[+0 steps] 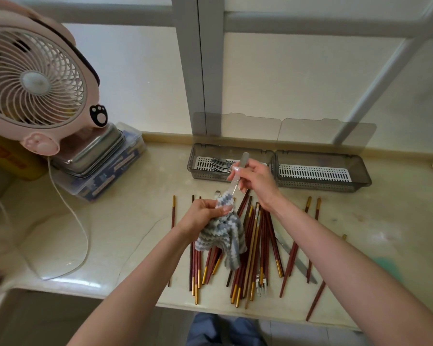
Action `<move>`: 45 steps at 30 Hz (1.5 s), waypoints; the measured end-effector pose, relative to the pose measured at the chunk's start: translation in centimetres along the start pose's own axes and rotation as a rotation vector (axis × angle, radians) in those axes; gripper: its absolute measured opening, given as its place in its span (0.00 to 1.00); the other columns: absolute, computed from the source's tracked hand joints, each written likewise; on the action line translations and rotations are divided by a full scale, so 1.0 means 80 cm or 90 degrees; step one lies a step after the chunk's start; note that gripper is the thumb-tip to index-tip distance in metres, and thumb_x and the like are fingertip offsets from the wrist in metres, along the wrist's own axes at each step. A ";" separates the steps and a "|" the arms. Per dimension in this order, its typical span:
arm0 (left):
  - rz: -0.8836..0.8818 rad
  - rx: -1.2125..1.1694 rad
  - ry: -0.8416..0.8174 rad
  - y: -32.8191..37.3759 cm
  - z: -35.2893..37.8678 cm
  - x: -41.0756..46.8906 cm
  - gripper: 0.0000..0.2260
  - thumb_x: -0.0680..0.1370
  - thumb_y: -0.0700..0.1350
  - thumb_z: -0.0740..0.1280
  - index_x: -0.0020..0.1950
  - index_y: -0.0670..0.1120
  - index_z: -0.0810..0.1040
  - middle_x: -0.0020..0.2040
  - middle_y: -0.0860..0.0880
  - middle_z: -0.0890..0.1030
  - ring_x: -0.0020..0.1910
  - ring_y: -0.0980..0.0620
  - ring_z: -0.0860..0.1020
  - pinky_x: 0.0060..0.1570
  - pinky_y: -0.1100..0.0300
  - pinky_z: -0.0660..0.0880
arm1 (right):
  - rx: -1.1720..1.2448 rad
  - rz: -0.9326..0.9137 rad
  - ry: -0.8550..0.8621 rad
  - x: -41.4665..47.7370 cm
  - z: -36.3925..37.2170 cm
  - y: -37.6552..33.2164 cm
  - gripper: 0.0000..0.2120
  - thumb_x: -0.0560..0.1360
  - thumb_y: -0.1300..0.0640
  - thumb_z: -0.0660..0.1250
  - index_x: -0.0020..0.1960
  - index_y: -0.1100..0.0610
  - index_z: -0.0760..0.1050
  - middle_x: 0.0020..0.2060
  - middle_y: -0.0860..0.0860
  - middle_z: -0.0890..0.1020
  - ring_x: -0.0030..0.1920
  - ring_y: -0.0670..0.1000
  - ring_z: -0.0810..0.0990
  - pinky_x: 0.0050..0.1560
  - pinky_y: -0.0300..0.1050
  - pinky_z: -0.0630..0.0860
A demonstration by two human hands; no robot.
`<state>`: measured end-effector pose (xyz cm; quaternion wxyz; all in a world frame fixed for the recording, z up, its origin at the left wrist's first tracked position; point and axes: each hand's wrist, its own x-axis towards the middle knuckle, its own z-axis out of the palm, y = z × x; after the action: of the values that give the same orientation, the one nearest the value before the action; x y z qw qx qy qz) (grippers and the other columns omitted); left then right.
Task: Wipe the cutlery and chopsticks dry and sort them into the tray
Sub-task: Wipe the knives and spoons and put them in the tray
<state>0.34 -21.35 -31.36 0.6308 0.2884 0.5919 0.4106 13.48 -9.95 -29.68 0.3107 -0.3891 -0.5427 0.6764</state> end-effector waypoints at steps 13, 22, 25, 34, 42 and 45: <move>0.004 -0.321 0.033 -0.023 -0.012 0.000 0.12 0.78 0.44 0.61 0.56 0.38 0.76 0.45 0.42 0.81 0.43 0.47 0.80 0.46 0.53 0.79 | 0.213 0.010 0.150 0.012 -0.032 -0.043 0.04 0.77 0.68 0.61 0.50 0.63 0.68 0.44 0.63 0.83 0.35 0.55 0.83 0.37 0.44 0.82; 0.117 -0.357 0.124 0.009 0.002 0.030 0.13 0.82 0.45 0.54 0.51 0.44 0.77 0.45 0.45 0.82 0.43 0.50 0.81 0.46 0.54 0.76 | 0.066 0.220 0.147 -0.032 0.018 0.022 0.03 0.73 0.67 0.68 0.46 0.67 0.76 0.34 0.58 0.81 0.28 0.49 0.78 0.29 0.38 0.75; 0.105 -0.360 0.166 0.014 -0.006 0.039 0.11 0.80 0.45 0.58 0.51 0.41 0.77 0.48 0.42 0.81 0.48 0.46 0.79 0.54 0.49 0.75 | 0.011 0.192 0.096 -0.036 0.014 0.025 0.02 0.73 0.67 0.68 0.42 0.65 0.75 0.31 0.58 0.80 0.25 0.48 0.74 0.25 0.36 0.68; 0.051 -0.348 0.217 0.010 -0.011 0.048 0.07 0.75 0.42 0.67 0.47 0.39 0.80 0.40 0.43 0.83 0.39 0.46 0.82 0.41 0.55 0.79 | 0.019 0.164 0.042 -0.037 0.029 0.043 0.10 0.71 0.69 0.70 0.36 0.62 0.70 0.29 0.61 0.79 0.19 0.49 0.70 0.21 0.36 0.63; 0.005 -0.310 0.175 0.017 -0.013 0.054 0.09 0.72 0.43 0.69 0.49 0.39 0.78 0.44 0.42 0.82 0.40 0.45 0.82 0.40 0.56 0.79 | 0.048 0.145 0.021 -0.042 0.030 0.060 0.09 0.71 0.65 0.72 0.37 0.60 0.72 0.30 0.59 0.80 0.22 0.50 0.72 0.22 0.37 0.64; 0.000 -0.323 0.205 0.025 -0.020 0.058 0.12 0.70 0.43 0.71 0.51 0.39 0.78 0.46 0.41 0.82 0.41 0.45 0.82 0.41 0.55 0.79 | 0.121 0.155 -0.057 -0.045 0.024 0.061 0.06 0.73 0.67 0.68 0.49 0.64 0.75 0.39 0.59 0.82 0.33 0.52 0.80 0.32 0.39 0.75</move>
<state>-1.77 -16.57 -32.21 0.5808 0.0532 0.5627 0.5859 13.69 -15.00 -33.53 0.2374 -0.3905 -0.4384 0.7739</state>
